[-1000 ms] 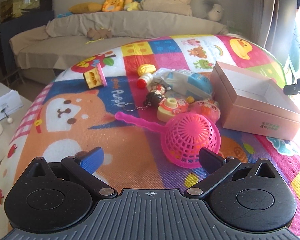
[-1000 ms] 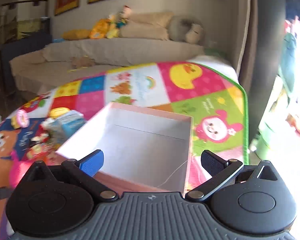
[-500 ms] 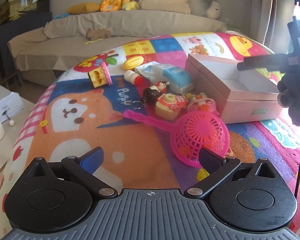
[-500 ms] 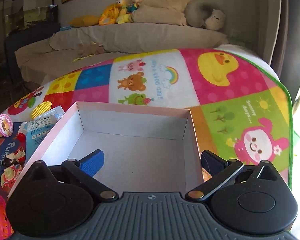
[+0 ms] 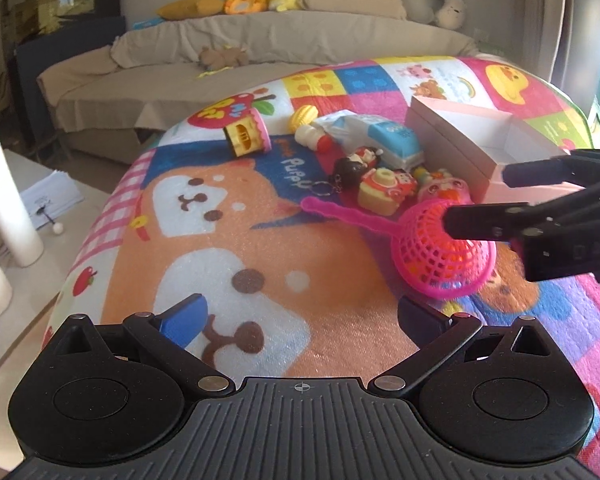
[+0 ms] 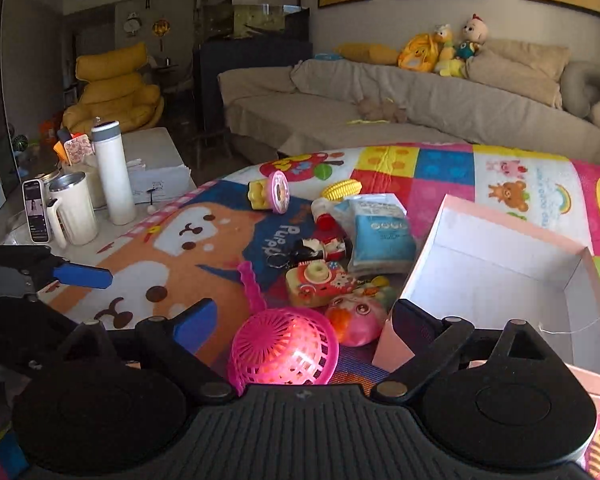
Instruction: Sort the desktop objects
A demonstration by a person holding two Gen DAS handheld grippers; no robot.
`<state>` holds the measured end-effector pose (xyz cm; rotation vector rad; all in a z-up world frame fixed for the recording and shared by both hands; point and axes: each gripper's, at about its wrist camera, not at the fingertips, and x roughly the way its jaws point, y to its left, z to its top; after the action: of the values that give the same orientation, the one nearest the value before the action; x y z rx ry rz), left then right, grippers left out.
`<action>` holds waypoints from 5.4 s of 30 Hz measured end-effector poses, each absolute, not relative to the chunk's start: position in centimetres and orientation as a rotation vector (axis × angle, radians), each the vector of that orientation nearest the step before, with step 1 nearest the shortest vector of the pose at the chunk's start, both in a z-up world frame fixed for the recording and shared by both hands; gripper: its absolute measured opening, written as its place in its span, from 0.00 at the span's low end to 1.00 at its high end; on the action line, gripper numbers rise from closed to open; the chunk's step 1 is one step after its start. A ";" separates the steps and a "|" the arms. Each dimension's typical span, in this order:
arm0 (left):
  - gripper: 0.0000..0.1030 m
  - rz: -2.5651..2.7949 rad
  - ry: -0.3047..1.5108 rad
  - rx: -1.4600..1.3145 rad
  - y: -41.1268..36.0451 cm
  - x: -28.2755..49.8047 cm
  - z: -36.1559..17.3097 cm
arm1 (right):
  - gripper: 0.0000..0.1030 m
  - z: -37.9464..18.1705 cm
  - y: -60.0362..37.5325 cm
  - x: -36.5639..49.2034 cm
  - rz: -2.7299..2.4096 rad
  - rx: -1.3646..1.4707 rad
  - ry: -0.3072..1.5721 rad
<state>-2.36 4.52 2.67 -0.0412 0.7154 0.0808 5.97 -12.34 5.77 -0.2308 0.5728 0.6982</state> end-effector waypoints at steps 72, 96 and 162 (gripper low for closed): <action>0.97 -0.020 0.716 -0.035 1.9 -3.3 3.5 | 0.55 8.7 -18.1 0.6 0.633 -0.198 0.526; 0.93 -0.110 0.786 0.062 -1.9 0.5 1.9 | 0.95 0.6 -21.9 0.4 0.580 -0.210 0.731; 0.92 -0.121 0.686 -0.042 -0.6 3.3 5.4 | 0.82 9.7 -28.8 10.6 0.358 -0.089 0.663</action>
<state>3.29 -0.56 5.36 -0.0416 0.6858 -0.1211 10.63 -28.75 9.67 -0.0891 0.6628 0.3579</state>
